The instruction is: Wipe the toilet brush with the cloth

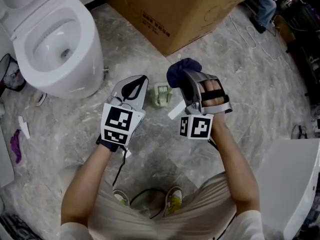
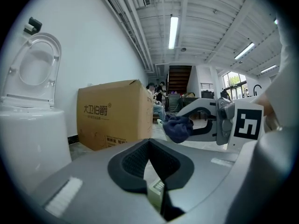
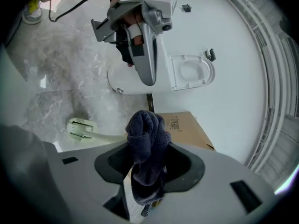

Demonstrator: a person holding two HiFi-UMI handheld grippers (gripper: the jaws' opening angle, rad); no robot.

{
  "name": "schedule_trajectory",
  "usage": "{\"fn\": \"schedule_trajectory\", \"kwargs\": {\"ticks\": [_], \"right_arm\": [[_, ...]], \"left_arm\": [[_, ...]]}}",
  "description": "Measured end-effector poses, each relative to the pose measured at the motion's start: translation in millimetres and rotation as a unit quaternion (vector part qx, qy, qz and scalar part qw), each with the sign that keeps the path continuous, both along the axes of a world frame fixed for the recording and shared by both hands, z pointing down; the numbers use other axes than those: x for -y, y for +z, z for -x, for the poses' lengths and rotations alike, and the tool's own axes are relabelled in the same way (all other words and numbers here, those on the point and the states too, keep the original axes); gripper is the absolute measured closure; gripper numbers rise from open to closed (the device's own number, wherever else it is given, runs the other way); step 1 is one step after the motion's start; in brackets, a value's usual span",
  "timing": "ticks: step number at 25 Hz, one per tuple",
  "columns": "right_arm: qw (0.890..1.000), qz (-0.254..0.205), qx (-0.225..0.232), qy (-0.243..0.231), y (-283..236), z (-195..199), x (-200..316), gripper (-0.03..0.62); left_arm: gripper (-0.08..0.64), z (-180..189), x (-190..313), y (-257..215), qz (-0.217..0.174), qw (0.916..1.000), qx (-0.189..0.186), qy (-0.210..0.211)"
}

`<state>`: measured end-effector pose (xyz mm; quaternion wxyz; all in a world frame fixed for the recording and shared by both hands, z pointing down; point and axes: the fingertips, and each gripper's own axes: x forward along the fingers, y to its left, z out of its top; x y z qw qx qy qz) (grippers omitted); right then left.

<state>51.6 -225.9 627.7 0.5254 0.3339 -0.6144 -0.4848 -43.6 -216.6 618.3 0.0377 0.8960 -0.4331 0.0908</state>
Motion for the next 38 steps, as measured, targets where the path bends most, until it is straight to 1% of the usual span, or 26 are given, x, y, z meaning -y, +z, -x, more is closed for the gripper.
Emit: {"fn": "schedule_trajectory", "kwargs": {"ticks": [3,7,13,17,25,32,38], "right_arm": [[1.000,0.011,-0.005,-0.001,8,-1,-3,0.410],[1.000,0.022,-0.011,-0.001,18,-3,-6,0.410],[0.999,0.039,-0.018,0.003,31,-9,-6,0.410],[0.998,0.052,-0.022,0.005,41,-11,-9,0.410],[0.996,0.082,-0.040,0.004,69,-14,-13,0.410],[0.992,0.111,-0.050,0.007,90,-16,-15,0.410],[0.991,0.125,-0.054,0.008,105,-16,-14,0.409]], "left_arm": [[0.560,1,1,0,0.003,1.0000,-0.005,-0.002],[0.560,-1,-1,3,0.008,1.0000,-0.002,0.003],[0.560,-3,-4,-5,0.003,0.9999,-0.008,0.014],[0.560,1,-2,-6,0.005,0.9999,-0.011,0.012],[0.560,9,3,0,0.030,0.9990,-0.035,-0.001],[0.560,9,1,-4,0.029,0.9990,-0.032,0.005],[0.560,13,0,0,0.035,0.9990,-0.030,0.001]]}}
